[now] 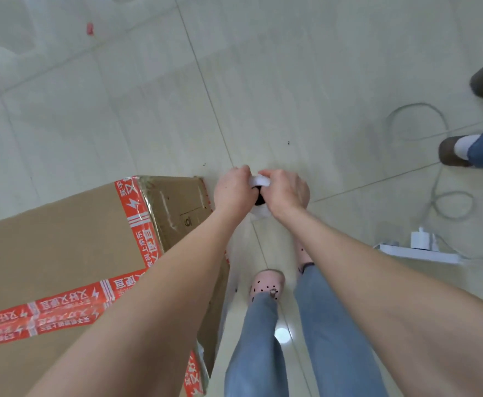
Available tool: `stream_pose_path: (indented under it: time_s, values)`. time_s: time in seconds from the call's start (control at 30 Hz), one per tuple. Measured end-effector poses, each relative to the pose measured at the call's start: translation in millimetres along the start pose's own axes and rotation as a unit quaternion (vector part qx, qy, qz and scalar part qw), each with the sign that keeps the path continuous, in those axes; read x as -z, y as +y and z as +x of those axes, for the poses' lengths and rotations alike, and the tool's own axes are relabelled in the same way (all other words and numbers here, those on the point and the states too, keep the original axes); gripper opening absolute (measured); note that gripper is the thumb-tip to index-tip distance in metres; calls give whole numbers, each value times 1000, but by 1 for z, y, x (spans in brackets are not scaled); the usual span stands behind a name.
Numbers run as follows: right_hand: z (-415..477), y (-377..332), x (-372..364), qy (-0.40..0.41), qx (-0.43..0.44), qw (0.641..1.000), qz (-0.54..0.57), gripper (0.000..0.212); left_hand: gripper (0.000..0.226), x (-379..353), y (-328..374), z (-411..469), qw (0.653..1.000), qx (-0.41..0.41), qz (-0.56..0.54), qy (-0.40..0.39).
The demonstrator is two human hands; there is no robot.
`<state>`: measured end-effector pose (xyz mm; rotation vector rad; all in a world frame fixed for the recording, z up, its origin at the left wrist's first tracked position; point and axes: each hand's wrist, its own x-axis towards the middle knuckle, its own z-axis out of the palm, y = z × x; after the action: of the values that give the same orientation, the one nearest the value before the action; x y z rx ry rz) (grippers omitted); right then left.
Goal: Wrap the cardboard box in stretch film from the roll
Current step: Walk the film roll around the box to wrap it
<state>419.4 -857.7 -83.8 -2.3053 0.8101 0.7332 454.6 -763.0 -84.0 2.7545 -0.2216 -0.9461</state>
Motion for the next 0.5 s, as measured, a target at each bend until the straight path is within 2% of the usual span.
stream_pose_path:
  time_s: [0.13,0.2,0.27,0.33,0.43,0.5]
  values:
    - [19,-28,9,13,60,998,17,42,16,13,-10,9,985,142,-89,33]
    - [25,-38,7,-3,41,998,43,42,26,20,-18,15,974,203,-93,29]
    - [29,-42,3,-55,-10,995,85,45,32,26,-24,21,973,220,-64,9]
    - [30,-42,-1,-103,-53,985,131,44,31,31,-24,25,982,183,-40,-9]
    - [30,-43,-4,-112,-73,978,159,35,36,34,-19,28,996,71,32,-37]
    - [32,-46,-5,-114,-66,979,152,33,40,36,-14,32,993,3,107,-54]
